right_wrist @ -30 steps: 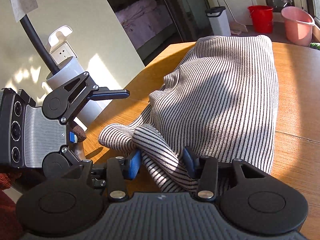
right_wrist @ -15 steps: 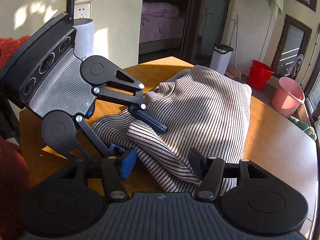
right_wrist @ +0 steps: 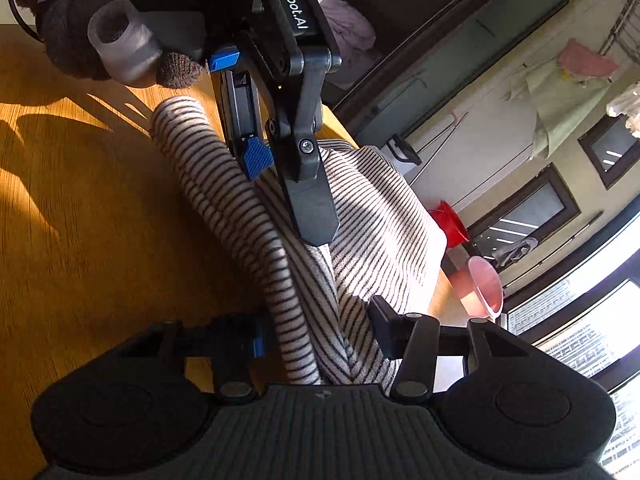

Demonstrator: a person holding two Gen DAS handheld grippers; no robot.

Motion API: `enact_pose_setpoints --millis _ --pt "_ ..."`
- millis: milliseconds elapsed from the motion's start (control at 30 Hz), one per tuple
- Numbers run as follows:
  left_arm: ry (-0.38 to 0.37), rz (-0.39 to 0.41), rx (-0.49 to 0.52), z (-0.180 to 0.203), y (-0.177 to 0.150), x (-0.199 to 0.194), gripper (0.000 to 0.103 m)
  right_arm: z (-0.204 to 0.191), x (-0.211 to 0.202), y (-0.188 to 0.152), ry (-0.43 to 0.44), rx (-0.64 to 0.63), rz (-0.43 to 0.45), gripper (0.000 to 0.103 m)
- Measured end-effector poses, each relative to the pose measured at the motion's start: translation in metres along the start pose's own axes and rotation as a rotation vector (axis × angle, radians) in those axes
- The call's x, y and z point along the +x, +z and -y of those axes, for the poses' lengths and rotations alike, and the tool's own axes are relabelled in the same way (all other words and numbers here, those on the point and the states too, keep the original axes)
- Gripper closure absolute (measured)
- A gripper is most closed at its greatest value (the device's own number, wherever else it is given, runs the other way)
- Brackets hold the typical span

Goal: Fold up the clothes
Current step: 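Lift the sweater side with both grippers and fold it over the body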

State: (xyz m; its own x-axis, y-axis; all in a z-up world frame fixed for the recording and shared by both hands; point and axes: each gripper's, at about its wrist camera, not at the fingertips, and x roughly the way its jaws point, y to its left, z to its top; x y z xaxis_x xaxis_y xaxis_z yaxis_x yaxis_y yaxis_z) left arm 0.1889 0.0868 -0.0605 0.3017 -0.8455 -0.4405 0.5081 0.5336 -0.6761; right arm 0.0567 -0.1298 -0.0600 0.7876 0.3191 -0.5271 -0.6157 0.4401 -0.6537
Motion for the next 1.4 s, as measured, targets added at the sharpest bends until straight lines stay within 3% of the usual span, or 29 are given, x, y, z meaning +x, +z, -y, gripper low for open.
enact_pose_setpoints --millis 33,100,267,400,500,667,800,967,1067,1167,1200,1267,1333,1400 --pt "0.002 0.018 0.026 0.004 0.002 -0.006 0.019 0.0 -0.002 0.001 0.003 -0.003 -0.002 0.071" --pt "0.012 0.067 0.078 0.01 0.008 -0.023 0.015 -0.001 -0.005 0.003 0.008 -0.009 -0.006 0.077" --pt "0.097 0.154 0.107 0.013 0.021 -0.045 0.018 0.017 -0.04 0.006 0.121 0.056 -0.037 0.079" --pt "0.155 0.095 0.083 0.003 0.015 -0.026 0.035 0.027 -0.077 0.016 0.158 0.024 -0.043 0.079" --pt "0.151 0.037 0.057 -0.007 0.012 -0.014 0.037 0.034 -0.102 0.027 0.13 -0.057 -0.034 0.079" --pt "0.12 0.026 0.049 -0.016 0.018 -0.008 0.037 0.049 -0.107 0.061 0.028 -0.203 0.0 0.08" --pt "0.073 0.031 -0.004 -0.031 0.021 -0.008 0.038 0.07 -0.068 0.082 0.025 -0.214 0.031 0.079" --pt "-0.006 0.057 -0.091 -0.057 0.018 -0.005 0.044 0.101 0.006 0.092 0.135 -0.102 -0.014 0.077" --pt "-0.013 0.068 -0.111 -0.064 0.017 -0.008 0.05 0.12 0.054 0.09 0.24 0.024 -0.064 0.073" --pt "0.05 0.094 -0.081 -0.061 0.017 -0.021 0.049 0.133 0.089 0.086 0.31 0.14 -0.087 0.07" --pt "0.094 0.107 -0.058 -0.059 0.017 -0.027 0.046 0.136 0.098 0.083 0.327 0.176 -0.092 0.07" --pt "0.176 0.145 -0.005 -0.052 0.013 -0.045 0.029 0.146 0.11 0.076 0.354 0.275 -0.096 0.068" --pt "0.224 0.189 0.036 -0.045 0.01 -0.064 0.029 0.156 0.121 0.067 0.38 0.377 -0.1 0.068" --pt "0.22 0.242 0.064 -0.036 0.009 -0.08 0.022 0.162 0.124 0.057 0.396 0.451 -0.089 0.067"
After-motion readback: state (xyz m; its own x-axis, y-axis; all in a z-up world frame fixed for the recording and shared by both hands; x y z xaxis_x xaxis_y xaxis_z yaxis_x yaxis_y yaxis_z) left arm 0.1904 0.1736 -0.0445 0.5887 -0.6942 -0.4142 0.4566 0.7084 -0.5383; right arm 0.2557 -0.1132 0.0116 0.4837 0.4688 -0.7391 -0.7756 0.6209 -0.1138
